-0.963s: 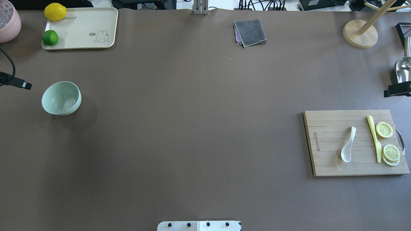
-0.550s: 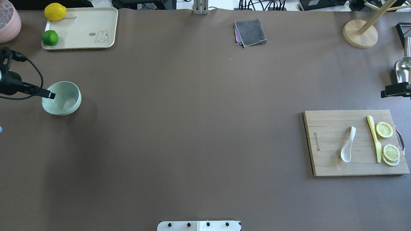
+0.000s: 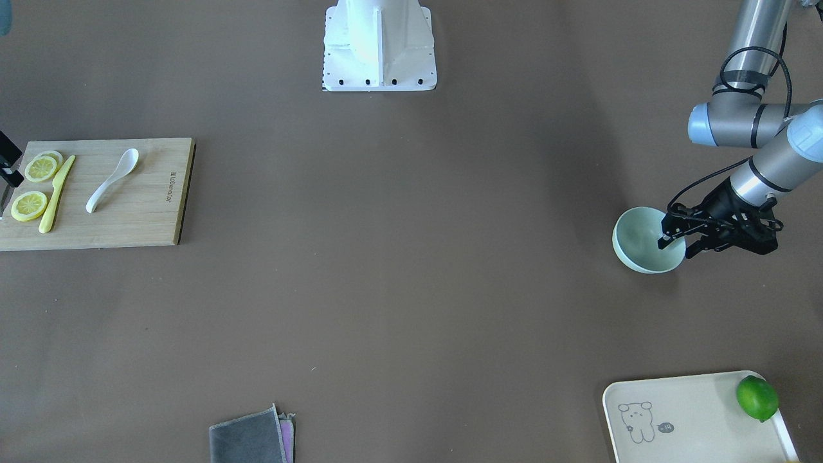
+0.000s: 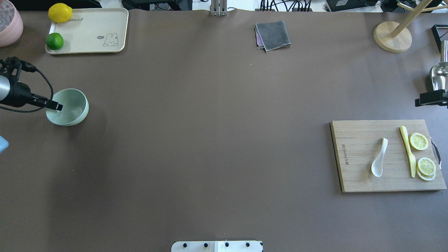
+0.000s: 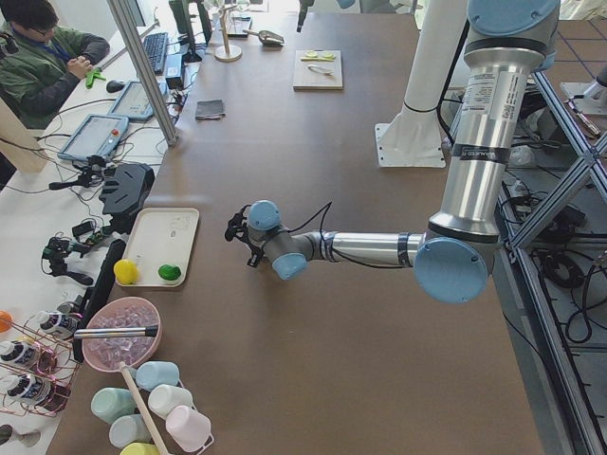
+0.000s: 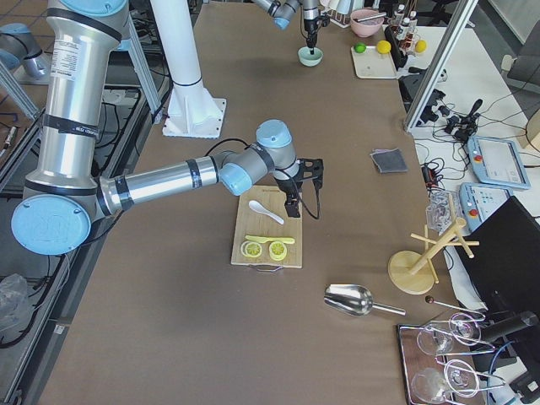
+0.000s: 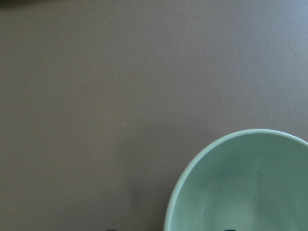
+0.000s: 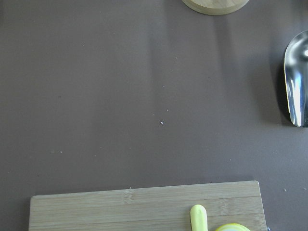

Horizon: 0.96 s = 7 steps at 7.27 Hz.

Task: Place spoon in bowl
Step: 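Reach the left gripper to the pale green bowl and grip its rim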

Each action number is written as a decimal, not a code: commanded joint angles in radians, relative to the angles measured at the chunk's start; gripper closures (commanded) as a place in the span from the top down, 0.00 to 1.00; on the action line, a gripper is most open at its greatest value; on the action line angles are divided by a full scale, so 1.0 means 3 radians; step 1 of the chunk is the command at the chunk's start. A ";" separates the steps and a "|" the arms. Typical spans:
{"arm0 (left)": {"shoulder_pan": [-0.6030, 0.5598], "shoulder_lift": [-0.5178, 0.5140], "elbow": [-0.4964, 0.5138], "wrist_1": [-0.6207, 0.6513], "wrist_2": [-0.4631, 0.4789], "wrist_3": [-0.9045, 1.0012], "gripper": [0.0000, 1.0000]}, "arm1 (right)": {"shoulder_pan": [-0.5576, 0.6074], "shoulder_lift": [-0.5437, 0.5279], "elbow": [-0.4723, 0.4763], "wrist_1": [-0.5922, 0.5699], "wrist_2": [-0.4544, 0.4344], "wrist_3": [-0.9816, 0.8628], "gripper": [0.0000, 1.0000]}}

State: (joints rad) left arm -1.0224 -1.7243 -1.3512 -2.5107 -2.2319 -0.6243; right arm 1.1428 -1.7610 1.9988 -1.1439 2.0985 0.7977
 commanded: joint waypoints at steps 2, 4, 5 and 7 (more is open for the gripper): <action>0.0018 -0.0361 -0.0271 0.0274 -0.0016 -0.0552 0.00 | 0.0000 0.0000 0.0000 0.0004 0.0000 0.0000 0.99; 0.0598 -0.0657 -0.0481 0.0290 0.0198 -0.1408 0.00 | 0.0000 -0.0010 0.0000 0.0004 -0.0005 0.0000 0.99; 0.0915 -0.0907 -0.0487 0.0427 0.0548 -0.1675 0.00 | 0.0000 -0.0015 0.0000 0.0004 -0.0005 0.0000 0.99; 0.1330 -0.1388 -0.0461 0.0907 0.0969 -0.1901 0.00 | 0.0000 -0.0020 0.0000 0.0004 -0.0005 0.0005 0.99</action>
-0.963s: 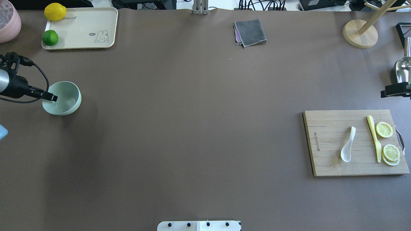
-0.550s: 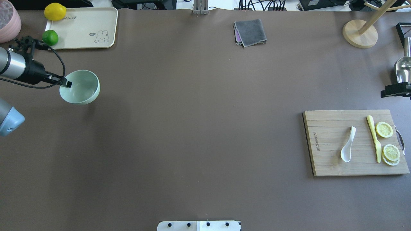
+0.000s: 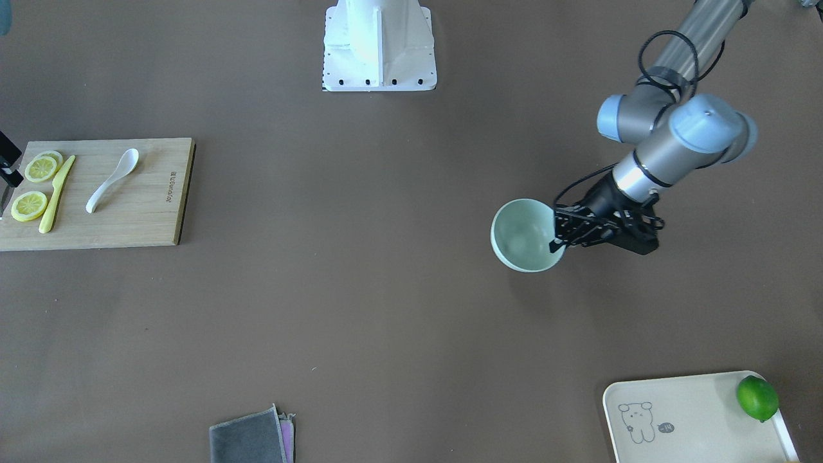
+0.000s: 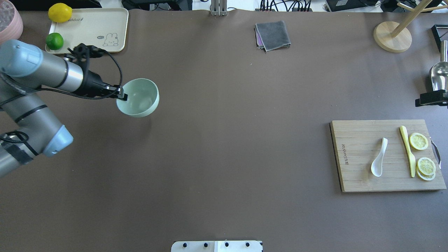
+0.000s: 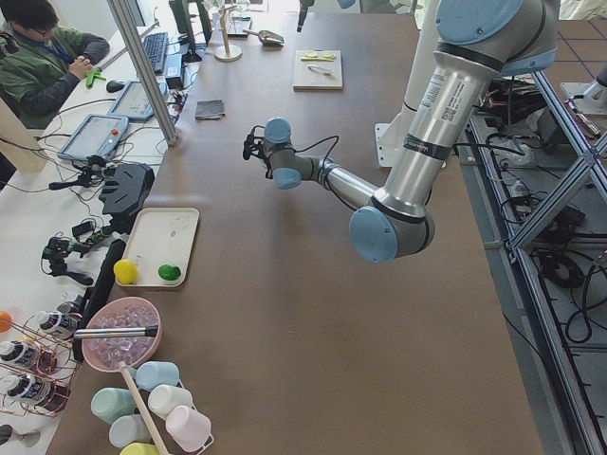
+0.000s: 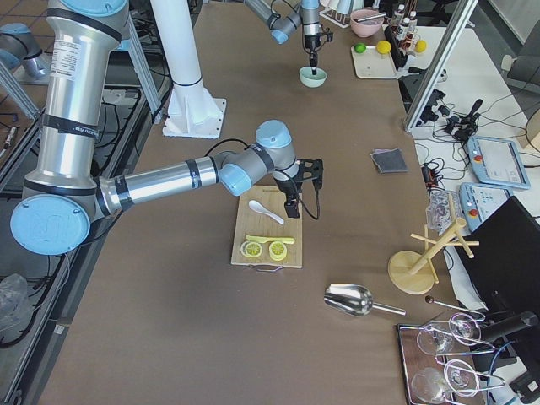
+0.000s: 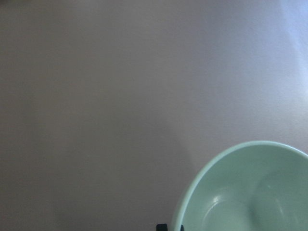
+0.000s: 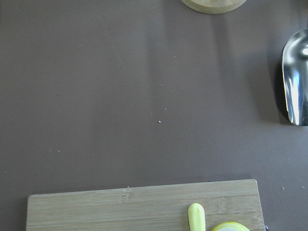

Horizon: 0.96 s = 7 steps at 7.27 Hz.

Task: Place spoon in bowl
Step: 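Slide the pale green bowl with the left gripper toward the table center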

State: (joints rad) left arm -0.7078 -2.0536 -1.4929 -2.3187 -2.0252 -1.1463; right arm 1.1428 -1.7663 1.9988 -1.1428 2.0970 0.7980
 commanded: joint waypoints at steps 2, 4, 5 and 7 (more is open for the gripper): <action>0.0539 -0.0563 0.0037 0.0538 0.0604 -0.0198 0.00 | 0.0000 -0.0003 0.0000 0.0000 0.0005 0.0004 0.99; 0.0559 -0.0554 0.0047 0.0545 0.0615 -0.0167 0.69 | 0.0000 -0.0003 0.0000 0.0000 0.0005 0.0004 1.00; 0.0565 -0.0533 0.0027 0.0545 0.0762 -0.0162 0.97 | 0.0000 -0.0003 0.0000 0.0005 0.0010 -0.0006 1.00; 0.0524 -0.0452 -0.0110 0.0555 0.0748 -0.0132 0.98 | -0.0031 0.0002 0.0000 0.0010 0.0020 -0.0001 1.00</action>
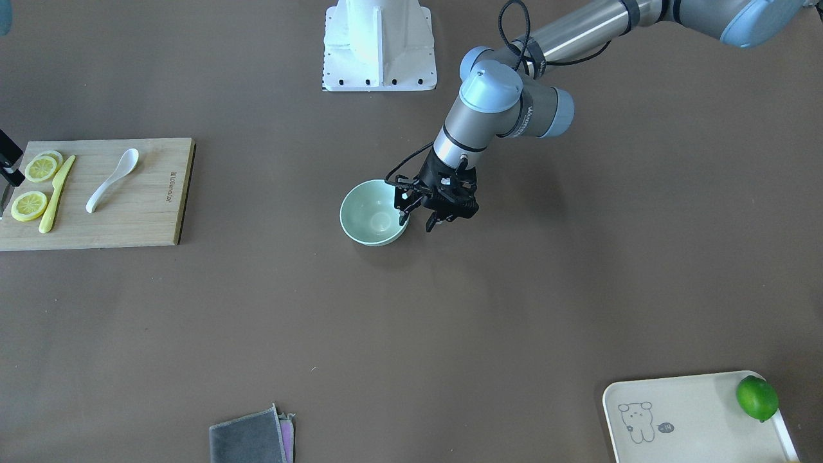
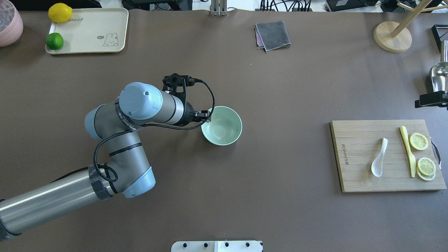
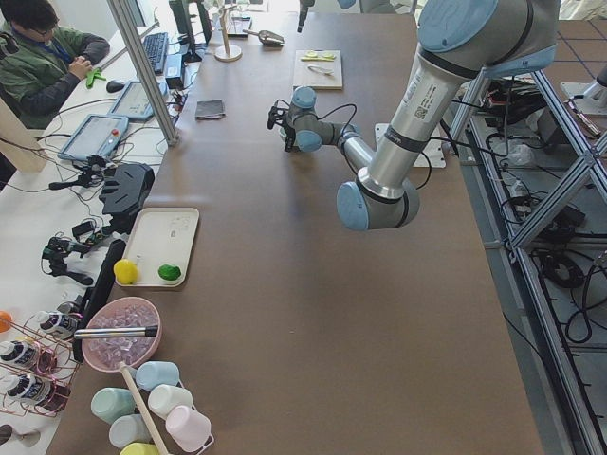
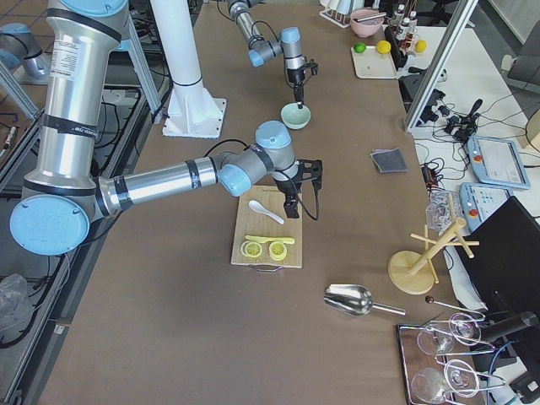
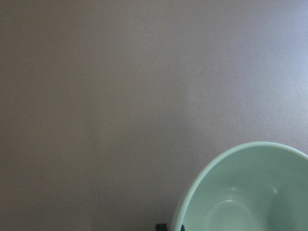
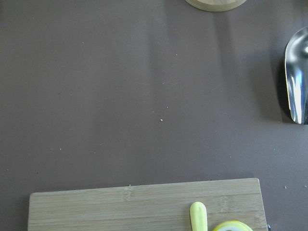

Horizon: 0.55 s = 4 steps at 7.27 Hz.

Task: Place spoon in bowl
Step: 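Release the bowl and withdraw the left gripper while the right gripper reaches the cutting board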

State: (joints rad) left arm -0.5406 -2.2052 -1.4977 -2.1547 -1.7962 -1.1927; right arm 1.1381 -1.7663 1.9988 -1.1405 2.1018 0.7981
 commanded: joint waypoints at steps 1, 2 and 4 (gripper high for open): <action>-0.0297 0.0191 -0.0252 0.0059 -0.0355 0.0129 0.98 | -0.0030 0.0002 0.0000 0.0002 0.0009 -0.0002 1.00; -0.0639 0.0420 -0.0497 0.0211 -0.0773 0.0378 0.98 | -0.0061 0.0002 0.0005 0.0002 0.0009 -0.0002 1.00; -0.1354 0.1083 -0.0897 0.0381 -0.1480 0.1332 0.98 | -0.0142 -0.0023 0.0005 -0.0003 0.0014 0.0014 1.00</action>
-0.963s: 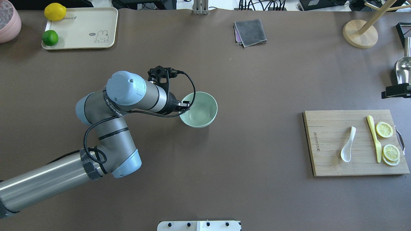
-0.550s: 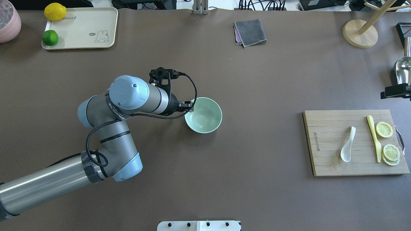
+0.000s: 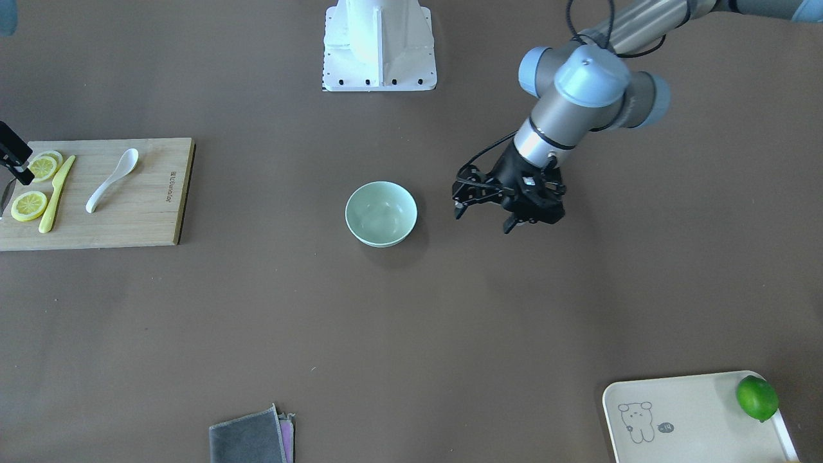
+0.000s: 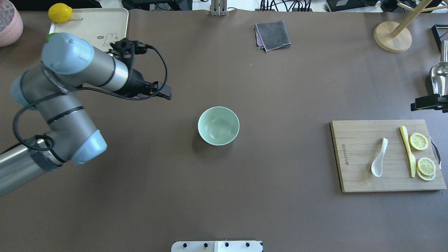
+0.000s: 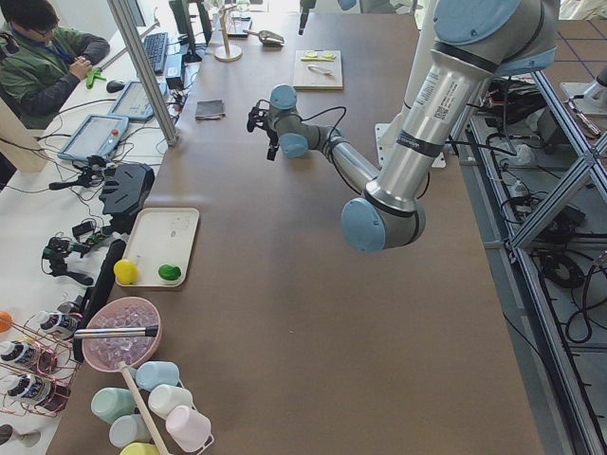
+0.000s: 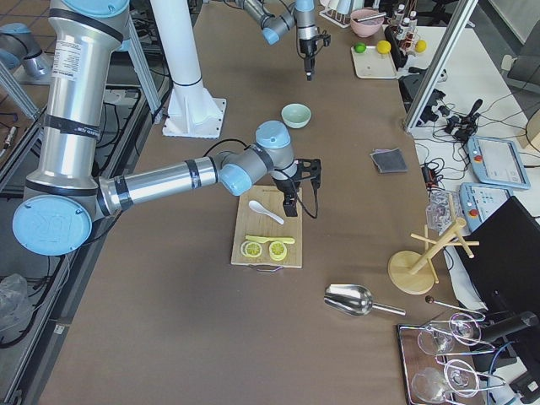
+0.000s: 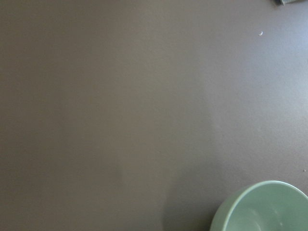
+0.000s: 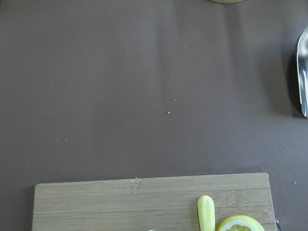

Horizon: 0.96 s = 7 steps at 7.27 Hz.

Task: Place spoon in bowl
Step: 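Release the bowl and withdraw the left gripper while the right gripper reaches the cutting board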

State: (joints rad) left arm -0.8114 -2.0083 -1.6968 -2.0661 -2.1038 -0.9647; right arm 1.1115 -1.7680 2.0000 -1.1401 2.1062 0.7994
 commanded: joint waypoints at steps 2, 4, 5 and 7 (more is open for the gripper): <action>-0.1335 0.1021 -0.0154 0.0112 -0.1028 0.1935 0.98 | -0.0252 -0.0069 0.0021 0.0123 -0.0081 0.0650 0.98; -0.1656 0.1156 -0.0046 0.0229 -0.1128 0.2509 0.98 | -0.0808 -0.0349 0.0011 0.0684 -0.0611 0.1620 0.94; -0.1662 0.1177 -0.0045 0.0224 -0.1128 0.2510 0.98 | -0.1130 -0.0375 0.0001 0.0686 -0.0993 0.1919 0.91; -0.1667 0.1223 -0.0056 0.0204 -0.1133 0.2510 0.98 | -0.1612 -0.0375 -0.0121 0.0732 -0.1430 0.2325 0.87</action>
State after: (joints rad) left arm -1.3080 -1.6480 -1.7130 -2.0033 -2.4430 -0.2157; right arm 0.7141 -1.8779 1.9850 -0.9343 1.7567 1.4187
